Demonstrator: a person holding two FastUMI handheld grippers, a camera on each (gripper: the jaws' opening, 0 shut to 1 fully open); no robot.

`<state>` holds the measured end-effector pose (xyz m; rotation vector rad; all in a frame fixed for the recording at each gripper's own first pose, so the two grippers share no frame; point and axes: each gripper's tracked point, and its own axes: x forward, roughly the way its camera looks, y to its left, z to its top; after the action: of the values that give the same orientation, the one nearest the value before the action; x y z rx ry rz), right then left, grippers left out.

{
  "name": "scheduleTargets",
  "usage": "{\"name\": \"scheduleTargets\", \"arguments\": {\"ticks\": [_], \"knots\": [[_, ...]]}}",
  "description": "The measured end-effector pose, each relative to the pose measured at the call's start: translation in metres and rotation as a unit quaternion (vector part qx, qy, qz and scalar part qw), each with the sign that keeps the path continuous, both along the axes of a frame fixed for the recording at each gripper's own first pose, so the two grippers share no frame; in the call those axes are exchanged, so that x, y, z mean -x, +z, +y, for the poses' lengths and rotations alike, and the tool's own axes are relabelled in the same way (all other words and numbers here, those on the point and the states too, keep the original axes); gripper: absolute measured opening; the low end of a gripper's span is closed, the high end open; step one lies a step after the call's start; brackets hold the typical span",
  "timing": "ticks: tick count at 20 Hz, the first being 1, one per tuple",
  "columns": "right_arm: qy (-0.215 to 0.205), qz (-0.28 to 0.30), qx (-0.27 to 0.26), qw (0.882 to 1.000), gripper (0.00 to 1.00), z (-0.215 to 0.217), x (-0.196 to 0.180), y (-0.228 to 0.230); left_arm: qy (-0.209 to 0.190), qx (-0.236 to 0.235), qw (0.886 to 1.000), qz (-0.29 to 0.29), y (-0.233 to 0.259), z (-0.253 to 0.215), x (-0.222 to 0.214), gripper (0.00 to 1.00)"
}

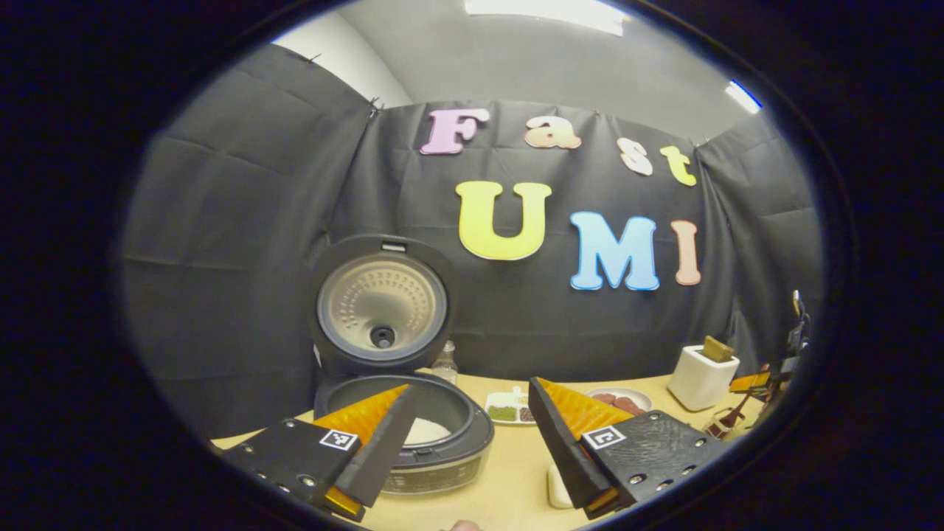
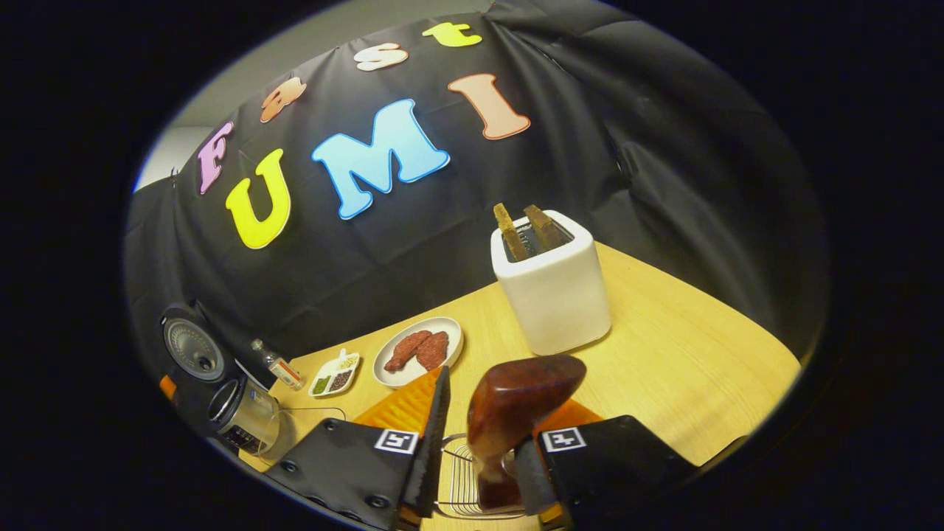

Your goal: Close the left gripper, press the button to open the rice cooker; take a wooden spoon from the chopstick holder with the right hand, scoop a spoonful of rice and pour it into the rice cooker, then put the wooden spoon back into the chopstick holder.

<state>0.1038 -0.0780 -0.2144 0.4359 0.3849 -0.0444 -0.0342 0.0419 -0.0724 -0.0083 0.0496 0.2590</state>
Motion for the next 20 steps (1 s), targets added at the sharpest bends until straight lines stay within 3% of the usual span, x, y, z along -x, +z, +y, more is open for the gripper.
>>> {"name": "scheduleTargets", "arguments": {"ticks": [1,2,4,5,6,7,11,14,19,20], "knots": [[-0.001,-0.004,0.005,1.0,0.66,-0.003,0.004,0.005,0.005,-0.009,1.0,-0.005,0.006,0.011,0.002,0.93],[-0.003,-0.01,0.01,1.0,0.72,-0.005,0.008,0.011,0.014,-0.02,1.0,-0.01,0.017,0.021,0.001,0.94],[-0.016,-0.018,0.041,0.999,0.98,-0.015,0.019,0.015,0.028,-0.035,0.999,-0.026,0.042,0.038,0.003,0.93],[-0.03,-0.022,0.065,0.997,0.98,-0.024,0.025,0.02,0.032,-0.041,0.998,-0.036,0.055,0.045,0.004,0.94],[-0.039,-0.031,0.091,0.995,0.92,-0.03,0.03,0.027,0.034,-0.047,0.997,-0.044,0.066,0.051,0.004,0.94],[-0.046,-0.042,0.12,0.991,0.98,-0.035,0.037,0.036,0.04,-0.052,0.997,-0.051,0.077,0.059,0.001,0.94],[-0.057,-0.089,0.222,0.969,0.98,-0.041,0.072,0.07,0.067,-0.076,0.992,-0.075,0.123,0.098,-0.005,0.93],[-0.038,-0.118,0.228,0.966,0.98,-0.02,0.095,0.085,0.087,-0.12,0.985,-0.09,0.163,0.124,-0.02,0.93],[-0.034,-0.163,0.225,0.96,0.98,-0.001,0.124,0.107,0.087,-0.128,0.985,-0.077,0.185,0.143,-0.065,0.93],[-0.034,-0.168,0.225,0.959,0.93,0.002,0.127,0.11,0.085,-0.122,0.986,-0.069,0.184,0.146,-0.076,0.93]]}}
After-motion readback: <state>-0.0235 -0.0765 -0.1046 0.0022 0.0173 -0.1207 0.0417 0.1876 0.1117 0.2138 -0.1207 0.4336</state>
